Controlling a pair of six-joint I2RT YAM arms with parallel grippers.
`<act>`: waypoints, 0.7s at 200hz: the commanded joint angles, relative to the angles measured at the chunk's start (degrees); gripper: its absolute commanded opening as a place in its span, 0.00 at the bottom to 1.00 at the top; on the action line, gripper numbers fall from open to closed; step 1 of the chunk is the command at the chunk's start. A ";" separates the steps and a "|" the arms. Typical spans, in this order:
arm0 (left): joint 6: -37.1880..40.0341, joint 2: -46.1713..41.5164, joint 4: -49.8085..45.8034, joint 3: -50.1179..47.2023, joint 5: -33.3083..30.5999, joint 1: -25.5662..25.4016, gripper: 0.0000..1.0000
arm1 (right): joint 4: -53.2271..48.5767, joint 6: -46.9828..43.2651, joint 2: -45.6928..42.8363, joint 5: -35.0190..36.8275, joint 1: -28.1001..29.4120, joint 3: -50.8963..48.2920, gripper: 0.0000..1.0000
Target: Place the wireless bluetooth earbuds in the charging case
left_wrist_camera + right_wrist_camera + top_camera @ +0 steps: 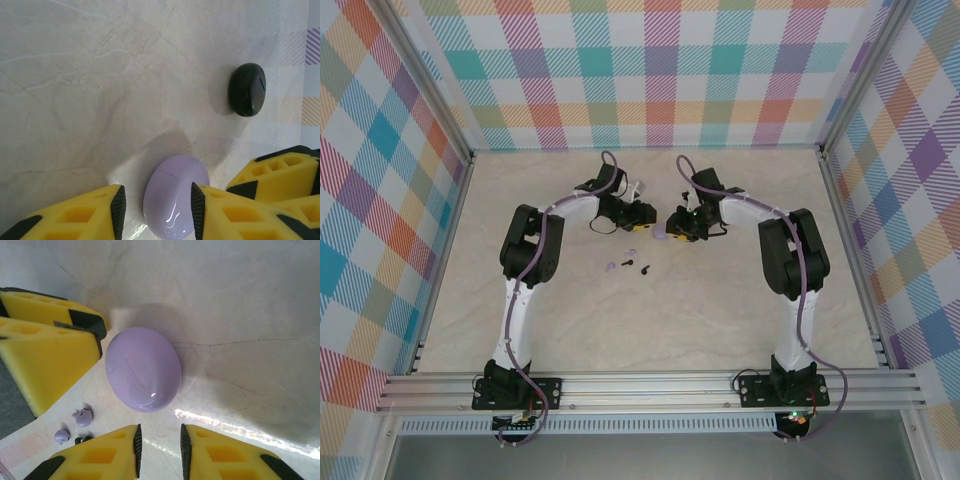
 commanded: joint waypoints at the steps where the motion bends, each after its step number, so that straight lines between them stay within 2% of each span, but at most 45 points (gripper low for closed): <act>1: -0.59 -0.03 -1.82 0.09 2.35 -1.22 0.40 | -0.19 0.31 2.61 -0.94 0.30 2.21 0.29; 84: -1.44 -6.15 1.31 -7.92 1.28 -1.60 0.40 | -2.79 -1.01 5.32 -0.31 0.26 6.40 0.29; 140: -1.68 -9.43 1.61 -10.86 -2.32 -1.50 0.44 | -3.22 -2.13 2.42 1.21 0.26 5.66 0.30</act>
